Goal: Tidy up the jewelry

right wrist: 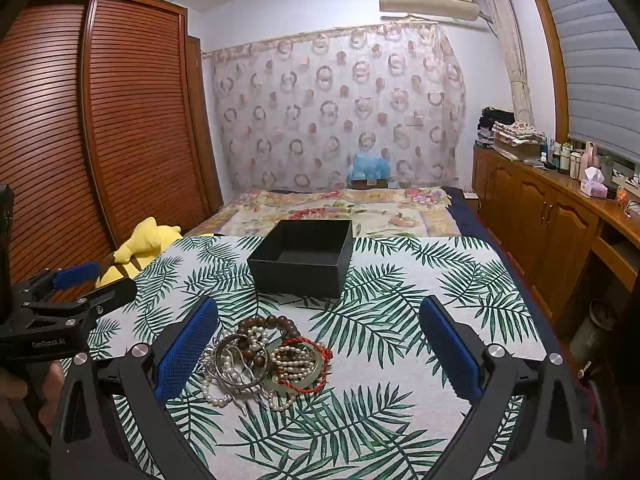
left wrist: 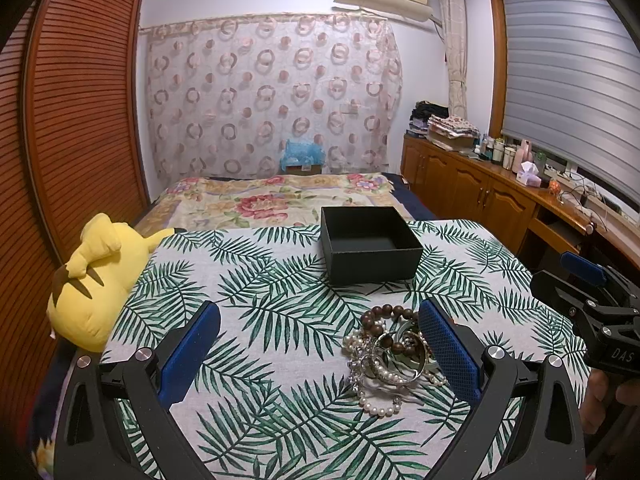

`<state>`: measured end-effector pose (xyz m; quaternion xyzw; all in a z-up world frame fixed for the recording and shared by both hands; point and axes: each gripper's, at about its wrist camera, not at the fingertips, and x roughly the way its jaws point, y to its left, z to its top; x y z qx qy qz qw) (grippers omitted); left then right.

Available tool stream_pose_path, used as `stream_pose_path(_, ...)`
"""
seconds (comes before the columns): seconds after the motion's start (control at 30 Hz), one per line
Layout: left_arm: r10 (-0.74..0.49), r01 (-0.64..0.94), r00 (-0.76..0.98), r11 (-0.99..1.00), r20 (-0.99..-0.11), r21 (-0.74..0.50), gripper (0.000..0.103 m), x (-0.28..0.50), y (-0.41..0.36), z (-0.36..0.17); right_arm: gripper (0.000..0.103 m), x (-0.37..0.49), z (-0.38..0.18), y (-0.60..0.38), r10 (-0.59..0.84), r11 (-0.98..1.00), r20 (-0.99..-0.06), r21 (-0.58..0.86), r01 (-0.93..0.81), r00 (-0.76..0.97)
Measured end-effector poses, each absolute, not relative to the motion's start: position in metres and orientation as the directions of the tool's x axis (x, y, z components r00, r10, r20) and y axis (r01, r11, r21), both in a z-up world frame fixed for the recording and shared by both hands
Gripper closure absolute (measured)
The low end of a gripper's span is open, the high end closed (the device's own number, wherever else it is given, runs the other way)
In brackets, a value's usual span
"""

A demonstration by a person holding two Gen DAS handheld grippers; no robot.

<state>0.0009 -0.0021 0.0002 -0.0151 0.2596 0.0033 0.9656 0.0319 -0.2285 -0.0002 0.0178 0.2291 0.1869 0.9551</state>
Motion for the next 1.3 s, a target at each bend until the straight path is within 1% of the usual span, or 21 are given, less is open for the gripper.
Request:
stream_pose_path(0.83, -0.001, -0.013, 0.868, 1.000, -0.497, -0.024, 0.007, -0.005, 0.004, 0.006, 0.002, 0.031, 0.001, -0.229, 0.366, 0.929, -0.432, 0.120, -0.349, 0.824)
stream_pose_path(1.1, -0.007, -0.007, 0.853, 1.000, -0.522, -0.025, 0.007, 0.001, 0.002, -0.007, 0.002, 0.036, -0.014, -0.217, 0.367, 0.929, -0.444, 0.127, -0.348, 0.817)
stream_pose_path(1.3, -0.045, 0.033, 0.833, 0.999, -0.552, -0.032, 0.007, 0.008, -0.001, -0.020, 0.002, 0.037, -0.022, -0.231, 0.377, 0.924, -0.461, 0.127, -0.361, 0.803)
